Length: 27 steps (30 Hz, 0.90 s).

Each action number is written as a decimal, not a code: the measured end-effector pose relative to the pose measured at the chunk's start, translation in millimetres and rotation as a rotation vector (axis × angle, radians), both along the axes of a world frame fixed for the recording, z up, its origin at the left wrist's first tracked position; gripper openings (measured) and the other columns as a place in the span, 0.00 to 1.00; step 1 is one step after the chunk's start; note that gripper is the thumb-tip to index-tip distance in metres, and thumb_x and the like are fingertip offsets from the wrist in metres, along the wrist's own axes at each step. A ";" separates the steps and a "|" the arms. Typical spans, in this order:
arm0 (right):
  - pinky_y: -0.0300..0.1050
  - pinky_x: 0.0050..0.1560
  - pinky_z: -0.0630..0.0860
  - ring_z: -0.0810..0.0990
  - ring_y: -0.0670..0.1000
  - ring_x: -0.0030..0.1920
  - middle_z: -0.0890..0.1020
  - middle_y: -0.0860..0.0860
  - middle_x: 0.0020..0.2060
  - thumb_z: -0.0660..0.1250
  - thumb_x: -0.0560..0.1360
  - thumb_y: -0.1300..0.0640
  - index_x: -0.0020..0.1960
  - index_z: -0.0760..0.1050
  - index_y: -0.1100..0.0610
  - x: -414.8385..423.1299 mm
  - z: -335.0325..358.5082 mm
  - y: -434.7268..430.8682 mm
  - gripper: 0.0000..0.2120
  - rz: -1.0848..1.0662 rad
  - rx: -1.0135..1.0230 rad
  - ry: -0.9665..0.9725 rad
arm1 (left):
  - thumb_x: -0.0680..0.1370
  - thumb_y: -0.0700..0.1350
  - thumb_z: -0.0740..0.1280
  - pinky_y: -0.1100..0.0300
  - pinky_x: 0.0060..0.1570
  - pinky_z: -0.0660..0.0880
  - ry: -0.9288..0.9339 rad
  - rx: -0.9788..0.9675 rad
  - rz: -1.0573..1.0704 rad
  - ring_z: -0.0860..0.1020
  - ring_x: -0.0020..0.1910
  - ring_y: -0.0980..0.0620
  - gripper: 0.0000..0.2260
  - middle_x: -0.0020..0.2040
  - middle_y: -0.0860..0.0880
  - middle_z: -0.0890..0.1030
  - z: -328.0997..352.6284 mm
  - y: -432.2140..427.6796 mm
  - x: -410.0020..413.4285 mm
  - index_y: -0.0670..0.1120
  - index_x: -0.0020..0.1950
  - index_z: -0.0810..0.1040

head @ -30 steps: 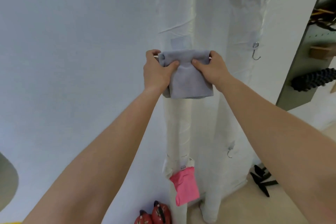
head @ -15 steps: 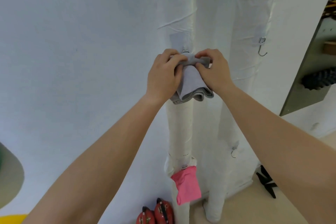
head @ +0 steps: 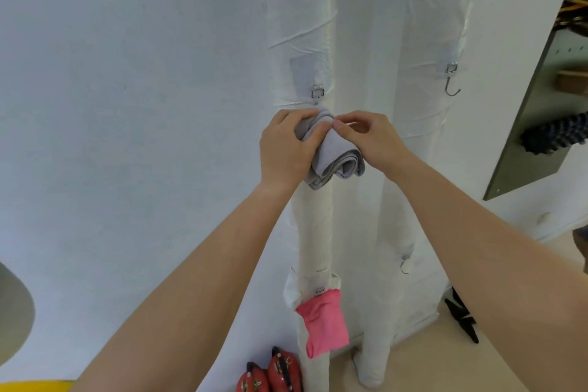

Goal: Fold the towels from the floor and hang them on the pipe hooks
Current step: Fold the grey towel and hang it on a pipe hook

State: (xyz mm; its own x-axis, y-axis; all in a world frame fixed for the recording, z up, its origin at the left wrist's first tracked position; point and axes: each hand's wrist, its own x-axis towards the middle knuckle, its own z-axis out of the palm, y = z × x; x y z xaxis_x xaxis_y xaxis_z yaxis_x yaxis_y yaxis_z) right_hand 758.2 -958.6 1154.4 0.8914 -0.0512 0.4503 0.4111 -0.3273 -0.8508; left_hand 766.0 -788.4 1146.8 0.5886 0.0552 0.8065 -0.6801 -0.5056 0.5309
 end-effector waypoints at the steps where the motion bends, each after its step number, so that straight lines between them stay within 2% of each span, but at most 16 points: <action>1: 0.42 0.51 0.80 0.85 0.46 0.43 0.87 0.52 0.43 0.72 0.76 0.51 0.52 0.81 0.53 0.5 0.8 -1.2 0.07 -0.002 -0.019 0.006 | 0.74 0.55 0.74 0.70 0.56 0.72 0.010 -0.009 -0.005 0.79 0.53 0.61 0.11 0.54 0.56 0.83 -0.2 0.4 -0.9 0.53 0.54 0.84; 5: 0.46 0.58 0.79 0.85 0.45 0.50 0.87 0.49 0.47 0.74 0.75 0.51 0.56 0.81 0.52 0.3 9.9 -11.9 0.11 0.027 -0.172 0.026 | 0.74 0.55 0.73 0.72 0.54 0.70 -0.003 0.067 0.016 0.79 0.53 0.60 0.12 0.55 0.56 0.83 0.5 4.8 -1.5 0.53 0.56 0.84; 7: 0.45 0.60 0.77 0.82 0.46 0.54 0.84 0.48 0.53 0.74 0.74 0.51 0.59 0.81 0.51 -0.5 17.2 -14.0 0.15 -0.031 -0.331 -0.007 | 0.74 0.56 0.72 0.68 0.52 0.72 -0.026 0.179 0.051 0.78 0.53 0.57 0.14 0.56 0.57 0.82 -1.3 11.0 0.2 0.54 0.57 0.83; 9: 0.42 0.57 0.76 0.80 0.47 0.55 0.82 0.48 0.56 0.76 0.71 0.51 0.61 0.81 0.51 -1.0 21.4 -11.4 0.18 -0.101 -0.426 -0.069 | 0.74 0.58 0.72 0.60 0.51 0.74 -0.145 0.304 0.124 0.77 0.53 0.51 0.15 0.55 0.55 0.82 -4.1 18.3 4.1 0.52 0.57 0.83; 12: 0.35 0.51 0.78 0.83 0.45 0.50 0.84 0.47 0.54 0.76 0.71 0.55 0.60 0.81 0.52 -4.3 19.8 -5.4 0.18 -0.095 -0.387 -0.079 | 0.73 0.56 0.73 0.53 0.50 0.74 -0.381 0.428 0.234 0.76 0.52 0.42 0.15 0.55 0.47 0.80 -3.3 22.4 14.6 0.48 0.54 0.84; 15: 0.34 0.48 0.80 0.85 0.43 0.45 0.84 0.47 0.50 0.76 0.71 0.58 0.62 0.79 0.51 -5.2 11.4 -1.5 0.20 -0.084 -0.281 -0.074 | 0.74 0.50 0.72 0.49 0.44 0.77 -0.409 0.512 0.212 0.77 0.49 0.42 0.14 0.54 0.43 0.79 1.4 19.0 16.1 0.44 0.56 0.84; 18: 0.33 0.46 0.79 0.85 0.40 0.42 0.83 0.46 0.49 0.76 0.71 0.58 0.67 0.76 0.47 -5.9 3.7 3.0 0.26 -0.097 -0.235 -0.085 | 0.74 0.49 0.72 0.54 0.41 0.78 -0.358 0.467 0.169 0.80 0.48 0.46 0.15 0.53 0.46 0.81 -1.2 22.4 16.3 0.46 0.58 0.83; 20: 0.35 0.49 0.79 0.85 0.42 0.43 0.84 0.47 0.50 0.76 0.71 0.57 0.68 0.76 0.45 -4.6 0.8 4.9 0.26 -0.104 -0.218 -0.088 | 0.73 0.50 0.73 0.59 0.42 0.77 -0.317 0.385 0.151 0.81 0.47 0.50 0.15 0.53 0.49 0.82 -3.8 23.2 15.0 0.48 0.58 0.84; 23: 0.30 0.46 0.77 0.84 0.40 0.42 0.84 0.46 0.49 0.76 0.71 0.57 0.67 0.77 0.45 -3.2 -2.6 7.7 0.25 -0.136 -0.184 -0.073 | 0.72 0.50 0.74 0.64 0.44 0.75 -0.193 0.256 0.133 0.81 0.48 0.55 0.15 0.52 0.52 0.83 -7.2 17.7 10.2 0.50 0.58 0.84; 27: 0.38 0.54 0.79 0.85 0.44 0.44 0.84 0.46 0.48 0.75 0.73 0.55 0.66 0.78 0.47 -6.1 -9.0 12.5 0.22 -0.168 -0.165 -0.076 | 0.73 0.49 0.74 0.65 0.47 0.74 -0.071 0.156 0.122 0.80 0.49 0.56 0.15 0.53 0.52 0.83 -11.2 10.3 0.9 0.51 0.59 0.84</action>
